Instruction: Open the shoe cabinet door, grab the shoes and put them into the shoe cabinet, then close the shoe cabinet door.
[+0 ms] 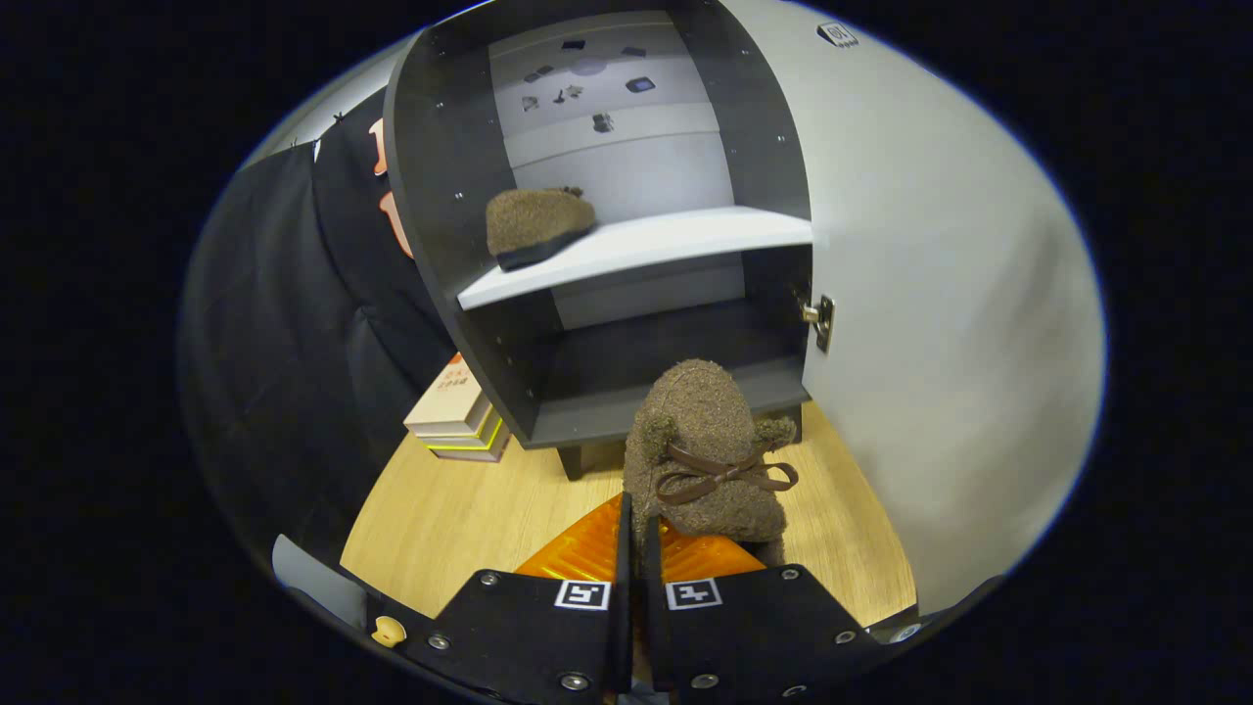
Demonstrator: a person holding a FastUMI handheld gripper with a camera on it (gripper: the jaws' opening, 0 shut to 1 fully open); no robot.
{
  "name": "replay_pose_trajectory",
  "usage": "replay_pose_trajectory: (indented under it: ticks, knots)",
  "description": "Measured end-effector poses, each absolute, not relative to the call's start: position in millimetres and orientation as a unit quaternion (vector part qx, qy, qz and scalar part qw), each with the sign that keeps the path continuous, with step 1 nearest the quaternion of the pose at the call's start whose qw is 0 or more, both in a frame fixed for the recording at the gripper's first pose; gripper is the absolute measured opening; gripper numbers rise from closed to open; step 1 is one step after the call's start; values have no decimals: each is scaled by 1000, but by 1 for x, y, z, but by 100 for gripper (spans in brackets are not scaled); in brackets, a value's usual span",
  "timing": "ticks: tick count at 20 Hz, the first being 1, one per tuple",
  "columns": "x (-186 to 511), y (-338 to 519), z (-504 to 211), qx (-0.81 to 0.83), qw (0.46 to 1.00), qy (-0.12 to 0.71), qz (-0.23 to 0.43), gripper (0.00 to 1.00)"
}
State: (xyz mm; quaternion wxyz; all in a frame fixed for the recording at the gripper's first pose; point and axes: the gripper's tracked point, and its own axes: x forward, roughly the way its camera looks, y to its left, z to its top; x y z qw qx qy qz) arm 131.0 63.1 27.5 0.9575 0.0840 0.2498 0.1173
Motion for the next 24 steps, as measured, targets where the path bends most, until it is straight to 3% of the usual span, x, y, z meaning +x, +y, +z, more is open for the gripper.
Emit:
replay_pose_trajectory:
  ticks: [14, 24]
  knots:
    - [281, 68, 201, 26, 980, 131, 145, 7]
    - [408, 83, 206, 10, 980, 145, 133, 7]
